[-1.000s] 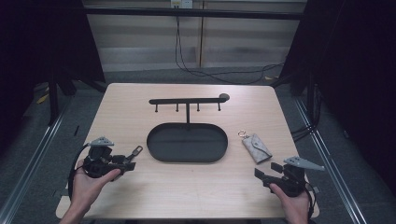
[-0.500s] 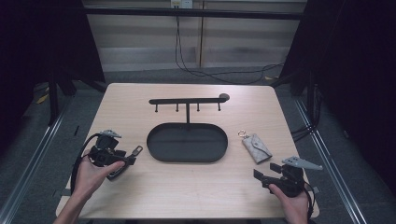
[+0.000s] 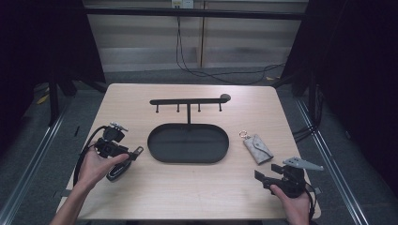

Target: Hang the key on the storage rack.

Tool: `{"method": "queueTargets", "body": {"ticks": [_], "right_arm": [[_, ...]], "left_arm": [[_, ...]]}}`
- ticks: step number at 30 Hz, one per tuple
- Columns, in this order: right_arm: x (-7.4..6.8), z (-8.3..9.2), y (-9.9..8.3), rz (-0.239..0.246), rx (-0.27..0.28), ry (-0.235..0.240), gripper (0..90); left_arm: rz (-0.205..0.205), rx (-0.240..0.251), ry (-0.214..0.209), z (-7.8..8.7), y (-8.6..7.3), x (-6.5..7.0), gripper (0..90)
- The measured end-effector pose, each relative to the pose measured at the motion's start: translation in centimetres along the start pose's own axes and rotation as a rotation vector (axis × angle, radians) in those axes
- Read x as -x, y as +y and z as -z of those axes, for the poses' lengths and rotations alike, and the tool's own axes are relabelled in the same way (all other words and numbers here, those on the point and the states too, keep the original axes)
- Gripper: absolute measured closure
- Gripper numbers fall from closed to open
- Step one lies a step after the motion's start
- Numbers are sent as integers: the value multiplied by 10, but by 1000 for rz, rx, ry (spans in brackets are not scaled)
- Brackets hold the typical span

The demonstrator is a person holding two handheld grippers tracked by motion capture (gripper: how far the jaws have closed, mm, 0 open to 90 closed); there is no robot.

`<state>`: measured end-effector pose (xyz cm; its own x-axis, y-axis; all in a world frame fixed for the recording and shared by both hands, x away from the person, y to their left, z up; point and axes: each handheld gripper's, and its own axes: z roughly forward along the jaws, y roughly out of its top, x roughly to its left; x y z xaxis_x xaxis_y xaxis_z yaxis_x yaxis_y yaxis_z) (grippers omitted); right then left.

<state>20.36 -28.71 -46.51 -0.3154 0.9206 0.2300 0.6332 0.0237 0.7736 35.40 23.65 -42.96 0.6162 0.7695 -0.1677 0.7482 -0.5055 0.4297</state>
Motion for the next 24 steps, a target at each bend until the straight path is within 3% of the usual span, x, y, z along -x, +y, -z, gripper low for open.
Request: {"method": "queueTargets", "body": {"ticks": [4,6,11,12,24], "right_arm": [[0,0,0,1,-3,6,209],[0,-1,0,1,-3,7,210],[0,-1,0,1,-5,10,207],[0,-1,0,2,-5,9,205],[0,-1,0,6,-9,9,204]], "left_arm": [[-16,-47,29,-7,7,-7,461],[8,-41,19,-9,9,-9,477],[5,-79,19,-12,13,-14,489],[12,-85,2,-12,15,-17,496],[-26,-169,12,-26,29,-14,608]]}}
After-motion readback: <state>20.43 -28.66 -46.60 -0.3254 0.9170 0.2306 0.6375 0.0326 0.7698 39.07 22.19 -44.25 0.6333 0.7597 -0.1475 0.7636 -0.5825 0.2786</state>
